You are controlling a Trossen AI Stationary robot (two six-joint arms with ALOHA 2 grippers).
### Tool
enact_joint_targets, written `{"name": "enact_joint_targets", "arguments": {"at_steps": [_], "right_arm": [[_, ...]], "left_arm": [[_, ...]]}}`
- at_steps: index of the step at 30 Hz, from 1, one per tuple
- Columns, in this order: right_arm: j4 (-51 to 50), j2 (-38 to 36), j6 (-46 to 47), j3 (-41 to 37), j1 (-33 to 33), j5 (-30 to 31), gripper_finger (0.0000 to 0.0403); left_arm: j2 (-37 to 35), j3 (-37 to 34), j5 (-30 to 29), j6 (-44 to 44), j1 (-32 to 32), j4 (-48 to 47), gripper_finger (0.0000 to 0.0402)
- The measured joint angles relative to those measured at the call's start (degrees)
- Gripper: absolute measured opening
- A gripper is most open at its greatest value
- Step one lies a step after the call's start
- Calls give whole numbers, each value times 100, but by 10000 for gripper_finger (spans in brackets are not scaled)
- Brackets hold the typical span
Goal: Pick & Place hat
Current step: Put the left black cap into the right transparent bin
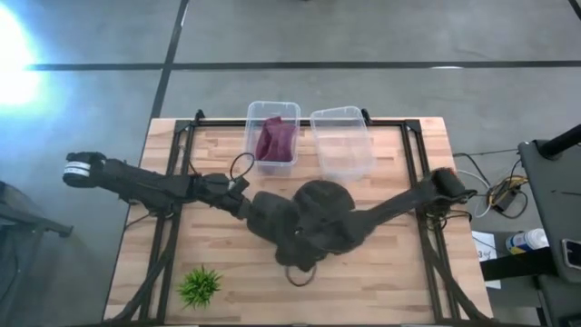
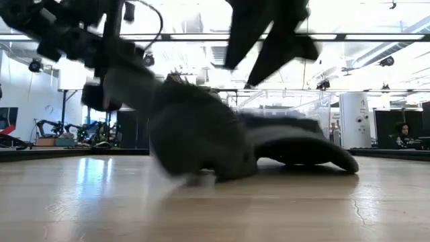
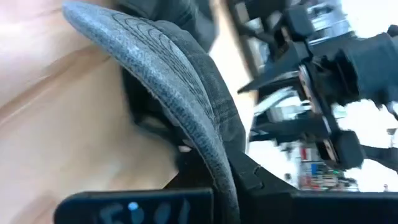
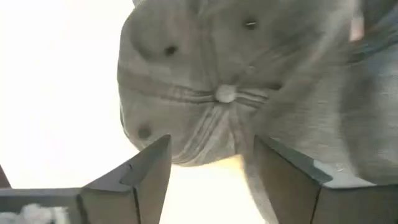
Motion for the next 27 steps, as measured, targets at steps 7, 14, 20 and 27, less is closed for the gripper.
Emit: {"name": "enact_joint_targets", "arguments": {"at_steps": [7,14,20,27], "right_arm": [[-2471,-812,2243,-117,733,881,224],[-2270,-918,3247,-507,1124,834,224],[-2949,-892,4913,-505,1646,1229,224],[-3412,-902,5605,-498,1989,1253,224]], "left_arm": [[-469,1023,-140,237,0,25,5],[-269,2376,-659,753,2,-11,5],[625,3763,-1707,1334,324,-1482,5],[2278,5468,-1654,1648,1180,-2709,5]]}}
